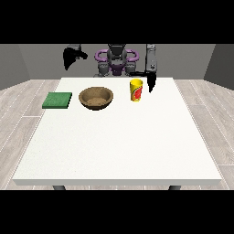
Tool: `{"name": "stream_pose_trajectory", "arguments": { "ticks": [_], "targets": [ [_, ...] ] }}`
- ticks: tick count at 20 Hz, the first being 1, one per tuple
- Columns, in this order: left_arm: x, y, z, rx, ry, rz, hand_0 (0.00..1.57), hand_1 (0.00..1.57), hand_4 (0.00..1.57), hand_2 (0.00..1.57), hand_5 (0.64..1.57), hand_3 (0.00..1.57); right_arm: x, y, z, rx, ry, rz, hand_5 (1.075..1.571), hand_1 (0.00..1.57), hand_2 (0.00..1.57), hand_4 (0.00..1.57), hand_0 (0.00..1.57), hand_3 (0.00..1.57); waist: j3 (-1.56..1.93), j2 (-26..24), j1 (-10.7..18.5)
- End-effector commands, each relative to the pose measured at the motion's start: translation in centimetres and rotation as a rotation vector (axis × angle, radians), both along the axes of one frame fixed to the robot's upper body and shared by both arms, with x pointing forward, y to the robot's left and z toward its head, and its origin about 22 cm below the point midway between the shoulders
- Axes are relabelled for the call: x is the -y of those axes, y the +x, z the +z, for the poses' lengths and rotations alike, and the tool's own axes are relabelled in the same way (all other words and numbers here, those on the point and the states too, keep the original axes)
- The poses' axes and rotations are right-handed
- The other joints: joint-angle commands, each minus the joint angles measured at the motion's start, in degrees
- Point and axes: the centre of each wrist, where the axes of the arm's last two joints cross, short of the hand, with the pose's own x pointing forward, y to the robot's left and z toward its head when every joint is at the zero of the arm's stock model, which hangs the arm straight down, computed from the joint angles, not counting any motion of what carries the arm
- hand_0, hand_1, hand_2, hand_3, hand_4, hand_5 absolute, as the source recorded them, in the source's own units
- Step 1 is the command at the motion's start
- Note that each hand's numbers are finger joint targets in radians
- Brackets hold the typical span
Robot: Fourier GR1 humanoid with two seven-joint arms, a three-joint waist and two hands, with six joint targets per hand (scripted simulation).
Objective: Pick the cup and pour the ball into the bowl, then pick the bowl and place it on the pad
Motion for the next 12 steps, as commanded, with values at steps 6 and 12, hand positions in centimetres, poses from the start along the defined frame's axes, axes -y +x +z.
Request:
{"name": "stream_pose_trajectory", "arguments": {
  "ticks": [6, 12],
  "targets": [
    [1.4, -0.2, -3.6, 0.001, -0.015, 0.039, 0.0, 0.0, 0.0, 0.0, 1.525, 0.0, 1.9, 0.7, 0.3, 0.012, -0.027, 0.026, 1.566, 0.0, 0.35, 0.64, 0.0, 0.52, -0.01, 1.4, -2.5],
    [-0.5, 2.4, -2.0, 0.011, -0.011, 0.048, 0.0, 0.0, 0.0, 0.0, 1.532, 0.0, 4.4, 0.6, -1.6, 0.038, -0.013, -0.005, 1.568, 0.0, 0.34, 0.62, 0.0, 0.52, 0.01, 2.3, -2.3]
  ]
}}
